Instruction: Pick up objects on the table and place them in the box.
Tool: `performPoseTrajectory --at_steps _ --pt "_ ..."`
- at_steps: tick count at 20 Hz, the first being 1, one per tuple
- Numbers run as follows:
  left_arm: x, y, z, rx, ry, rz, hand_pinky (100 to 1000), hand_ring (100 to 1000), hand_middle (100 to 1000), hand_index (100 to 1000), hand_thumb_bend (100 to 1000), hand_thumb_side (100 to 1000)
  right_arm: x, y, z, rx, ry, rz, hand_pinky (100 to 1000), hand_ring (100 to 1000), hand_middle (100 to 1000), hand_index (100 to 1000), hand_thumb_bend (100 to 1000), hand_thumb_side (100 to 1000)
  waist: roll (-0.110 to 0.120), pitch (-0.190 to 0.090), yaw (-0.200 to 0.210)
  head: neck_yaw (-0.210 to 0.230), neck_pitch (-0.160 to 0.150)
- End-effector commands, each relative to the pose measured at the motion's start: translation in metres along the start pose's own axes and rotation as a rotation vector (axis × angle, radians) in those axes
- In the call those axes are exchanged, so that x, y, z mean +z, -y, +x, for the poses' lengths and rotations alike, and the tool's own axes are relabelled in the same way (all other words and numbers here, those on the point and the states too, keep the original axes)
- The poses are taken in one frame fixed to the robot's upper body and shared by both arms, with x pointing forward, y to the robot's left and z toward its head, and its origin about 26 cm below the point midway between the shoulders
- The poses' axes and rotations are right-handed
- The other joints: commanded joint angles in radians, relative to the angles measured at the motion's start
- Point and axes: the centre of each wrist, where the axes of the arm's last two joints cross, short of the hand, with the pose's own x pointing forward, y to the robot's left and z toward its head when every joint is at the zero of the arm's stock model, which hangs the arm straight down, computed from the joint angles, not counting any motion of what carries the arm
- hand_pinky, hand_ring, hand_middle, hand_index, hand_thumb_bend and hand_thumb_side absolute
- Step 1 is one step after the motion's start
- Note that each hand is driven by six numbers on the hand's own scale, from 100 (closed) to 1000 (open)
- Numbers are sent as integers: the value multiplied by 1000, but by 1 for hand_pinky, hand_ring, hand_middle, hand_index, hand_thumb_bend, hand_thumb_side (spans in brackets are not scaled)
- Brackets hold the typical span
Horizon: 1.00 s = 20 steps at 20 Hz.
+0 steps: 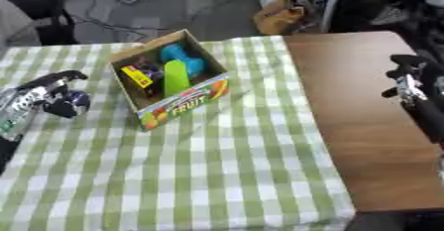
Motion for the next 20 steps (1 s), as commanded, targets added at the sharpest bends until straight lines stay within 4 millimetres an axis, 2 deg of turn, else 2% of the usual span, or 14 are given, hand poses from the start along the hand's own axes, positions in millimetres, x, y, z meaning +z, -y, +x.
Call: performPoseTrajectory --at_steps 1,5,10,15,20 --pt "5 -39 4 -12 17 85 100 174 352 383 100 100 -3 9 4 23 19 -4 600 759 808 823 100 729 -10 -12 0 0 -1" --pt "1 -53 27 -11 84 116 100 173 355 387 100 105 -3 8 4 21 20 -2 600 759 809 823 100 730 -10 -14 -2 1 -1" --pt "-9 -58 65 -3 178 140 100 176 360 399 100 117 -4 7 4 17 22 3 600 758 809 823 100 730 -11 -15 -12 7 -1" --pt "-18 -51 101 -8 255 174 100 180 365 419 100 116 -5 5 5 11 30 12 600 759 809 823 100 731 -13 -16 -19 14 -1" --pt "-22 -37 119 -8 306 229 100 187 372 432 100 123 -5 5 5 9 30 13 600 758 809 823 100 731 -12 -16 -26 14 -1"
